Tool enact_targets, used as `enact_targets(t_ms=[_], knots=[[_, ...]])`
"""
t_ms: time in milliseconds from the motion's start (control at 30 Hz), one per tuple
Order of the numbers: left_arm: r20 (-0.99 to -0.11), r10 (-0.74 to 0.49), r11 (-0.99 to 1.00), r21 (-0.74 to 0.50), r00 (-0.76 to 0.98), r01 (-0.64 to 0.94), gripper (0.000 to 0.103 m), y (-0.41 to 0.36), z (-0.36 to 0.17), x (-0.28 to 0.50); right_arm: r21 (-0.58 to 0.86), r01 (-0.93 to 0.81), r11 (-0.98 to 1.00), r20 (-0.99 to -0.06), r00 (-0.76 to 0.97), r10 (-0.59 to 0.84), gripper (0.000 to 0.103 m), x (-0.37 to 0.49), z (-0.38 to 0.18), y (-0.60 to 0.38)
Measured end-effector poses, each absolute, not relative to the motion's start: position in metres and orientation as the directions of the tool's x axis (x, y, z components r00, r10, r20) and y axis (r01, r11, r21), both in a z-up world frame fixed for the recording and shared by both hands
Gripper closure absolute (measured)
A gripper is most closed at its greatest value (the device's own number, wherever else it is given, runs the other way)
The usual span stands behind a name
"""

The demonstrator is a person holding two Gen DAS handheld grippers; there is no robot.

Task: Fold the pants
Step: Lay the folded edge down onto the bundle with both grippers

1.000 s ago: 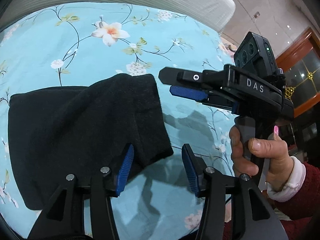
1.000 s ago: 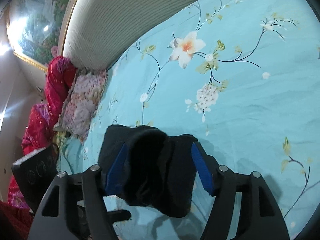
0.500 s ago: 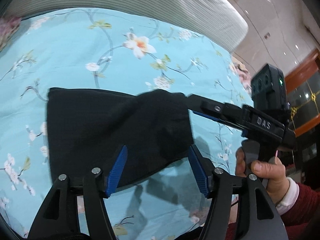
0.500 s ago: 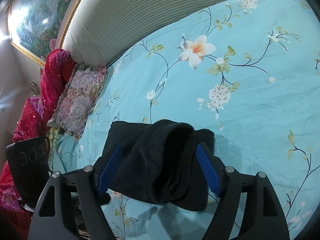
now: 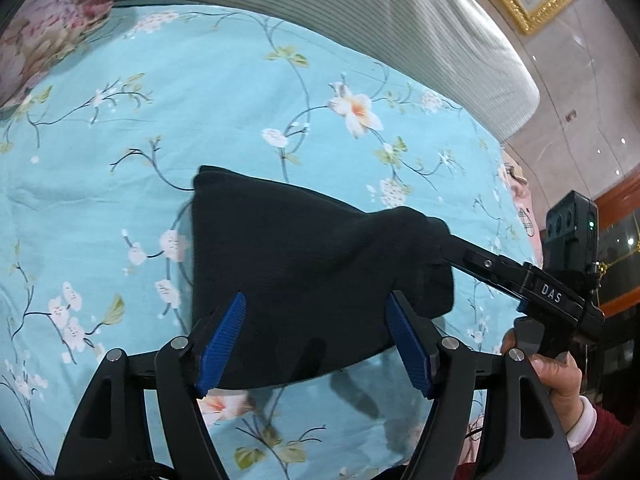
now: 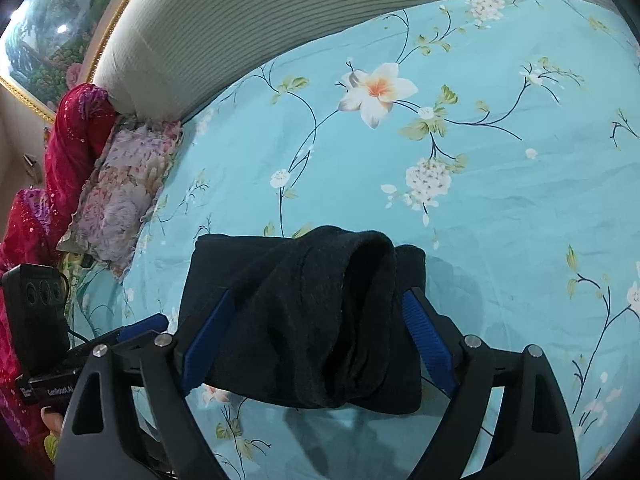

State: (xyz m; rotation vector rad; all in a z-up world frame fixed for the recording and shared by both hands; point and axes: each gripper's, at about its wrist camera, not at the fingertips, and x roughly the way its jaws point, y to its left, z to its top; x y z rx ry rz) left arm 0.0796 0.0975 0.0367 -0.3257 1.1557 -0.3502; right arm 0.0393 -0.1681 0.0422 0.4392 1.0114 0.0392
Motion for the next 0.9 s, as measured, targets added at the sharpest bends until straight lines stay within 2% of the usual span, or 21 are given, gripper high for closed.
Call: enact_targets(t_ms=[633,900], knots=[[-0.859,-0.405,0.905,-0.425,0.312,0.003,0.025,0.134,0.007,0.099,0.353,0.263,0.898,-0.851,0.488,0.192,0.016,0.04,0.019,-0.17],[-0.862,-0.425,0.894,-0.447,0.276,-0.017,0.024,0.139,-0.007,0.107,0.432,0.318,0.844,-0.841,0.481,0.249,0.016,0.037,-0.003,-0.185]])
